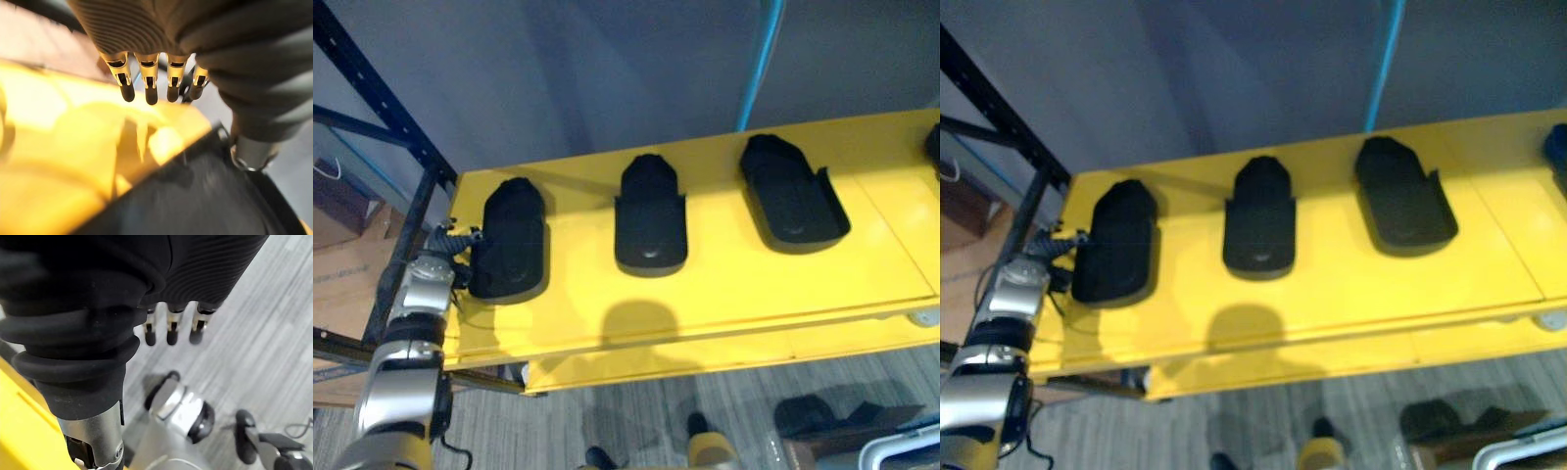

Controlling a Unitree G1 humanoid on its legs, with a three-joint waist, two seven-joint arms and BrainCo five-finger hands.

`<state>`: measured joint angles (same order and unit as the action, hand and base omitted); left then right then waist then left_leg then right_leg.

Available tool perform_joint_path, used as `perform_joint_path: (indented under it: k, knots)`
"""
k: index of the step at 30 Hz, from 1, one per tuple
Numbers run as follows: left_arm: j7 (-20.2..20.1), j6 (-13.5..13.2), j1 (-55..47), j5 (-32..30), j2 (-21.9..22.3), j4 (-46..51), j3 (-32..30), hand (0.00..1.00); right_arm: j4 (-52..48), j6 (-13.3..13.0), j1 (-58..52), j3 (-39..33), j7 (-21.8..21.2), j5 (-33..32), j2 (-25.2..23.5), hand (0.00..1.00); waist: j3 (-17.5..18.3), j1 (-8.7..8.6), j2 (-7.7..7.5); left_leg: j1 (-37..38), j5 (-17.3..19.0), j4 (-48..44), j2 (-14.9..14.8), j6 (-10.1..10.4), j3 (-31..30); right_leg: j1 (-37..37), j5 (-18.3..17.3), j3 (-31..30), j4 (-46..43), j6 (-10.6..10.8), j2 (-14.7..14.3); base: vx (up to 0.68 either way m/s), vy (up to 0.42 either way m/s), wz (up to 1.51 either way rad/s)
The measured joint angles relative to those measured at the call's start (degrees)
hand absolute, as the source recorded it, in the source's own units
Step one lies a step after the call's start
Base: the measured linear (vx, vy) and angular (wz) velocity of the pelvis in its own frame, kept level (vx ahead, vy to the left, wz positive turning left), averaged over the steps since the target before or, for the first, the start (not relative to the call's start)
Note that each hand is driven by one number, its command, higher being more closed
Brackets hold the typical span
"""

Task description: Walk over and take plastic housings, then place them on the shelf

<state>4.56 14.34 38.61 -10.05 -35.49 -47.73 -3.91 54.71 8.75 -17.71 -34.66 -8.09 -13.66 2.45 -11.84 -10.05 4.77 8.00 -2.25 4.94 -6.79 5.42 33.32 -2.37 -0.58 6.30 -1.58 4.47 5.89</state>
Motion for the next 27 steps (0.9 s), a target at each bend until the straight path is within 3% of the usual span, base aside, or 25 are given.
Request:
perform_joint_path:
  k: [1,4,9,12,16,17,19,24,27]
  knots:
    - [3.78,-0.59,0.0,0.01,0.0,1.12,-0.01,0.0,-0.01,-1.47,0.0,0.0,0.62,-0.13,-0.3,0.0,0.15,0.05,0.12,-0.02,0.0,0.08,0.0,0.0,-0.09,-0.03,0.0,0.07,0.03,0.0,0.01,0.0,0.0,0.0]
    - [9.51,-2.49,0.01,-0.01,0.0,3.23,-0.07,0.0,-0.02,-4.03,-0.01,0.08,1.11,-0.16,-0.78,0.0,0.45,0.1,0.22,-0.01,0.0,0.11,0.0,0.0,-0.47,-0.23,0.0,0.34,0.04,0.0,0.03,-0.01,-0.005,0.06]
    - [19.31,-9.16,0.07,0.16,0.0,8.72,0.05,0.0,-0.17,-6.58,0.01,1.32,4.49,-0.3,-1.3,0.0,2.88,1.06,0.12,0.0,-0.01,0.15,-0.01,0.0,-1.76,-1.26,-0.05,1.55,0.51,-0.06,0.09,0.0,-0.005,0.12]
    - [21.74,-14.5,0.09,1.87,0.0,15.33,0.79,0.0,0.0,-7.75,0.2,2.64,6.38,-0.27,-1.26,0.0,4.35,1.68,-0.18,-0.35,-0.03,0.17,0.08,0.01,-2.91,-1.79,-0.06,2.22,0.76,-0.02,0.31,-0.01,-0.005,0.19]
    - [20.34,-19.72,-0.77,5.7,-0.01,31.39,2.94,0.0,0.11,-7.96,1.92,2.95,8.45,-0.24,-0.57,0.0,6.31,3.11,-0.9,-1.22,-0.42,0.21,0.57,-0.3,-4.63,-2.0,-0.02,3.71,0.86,0.05,0.91,-0.01,0.01,0.21]
    - [18.87,-19.84,-1.27,5.72,-0.02,34.68,2.95,1.0,0.41,-7.94,2.49,3.36,8.63,-0.25,-0.22,0.0,6.72,3.29,-1.05,-1.26,-0.48,0.21,0.62,-0.38,-4.92,-2.19,-0.01,4.03,0.87,0.05,0.91,-0.01,0.006,0.11]
    - [15.76,-20.21,-3.2,5.8,-0.04,39.09,2.91,1.0,0.94,-7.9,3.49,3.95,9.26,-0.25,0.26,0.0,7.52,3.46,-1.11,-1.16,-0.61,0.21,0.71,-0.43,-5.81,-2.96,-0.02,4.69,1.03,0.03,0.96,-0.01,-0.003,0.19]
    - [6.88,-19.66,-15.55,6.61,-0.07,51.13,2.75,1.0,2.42,-7.76,4.95,5.27,9.48,-0.18,0.69,0.0,9.27,5.77,-0.92,-1.94,-1.08,0.26,0.63,-0.51,-7.67,-3.71,-0.13,6.45,1.39,-0.01,1.21,-0.05,-0.023,0.19]
    - [1.49,-19.7,-23.68,2.07,-0.07,57.79,2.53,1.0,3.34,-7.55,4.74,5.39,9.71,-0.06,0.67,0.0,9.6,7.64,-1.44,-2.73,-1.67,0.27,0.62,-0.73,-9.35,-3.9,-0.14,8.13,1.56,-0.03,1.24,-0.03,-0.024,0.31]
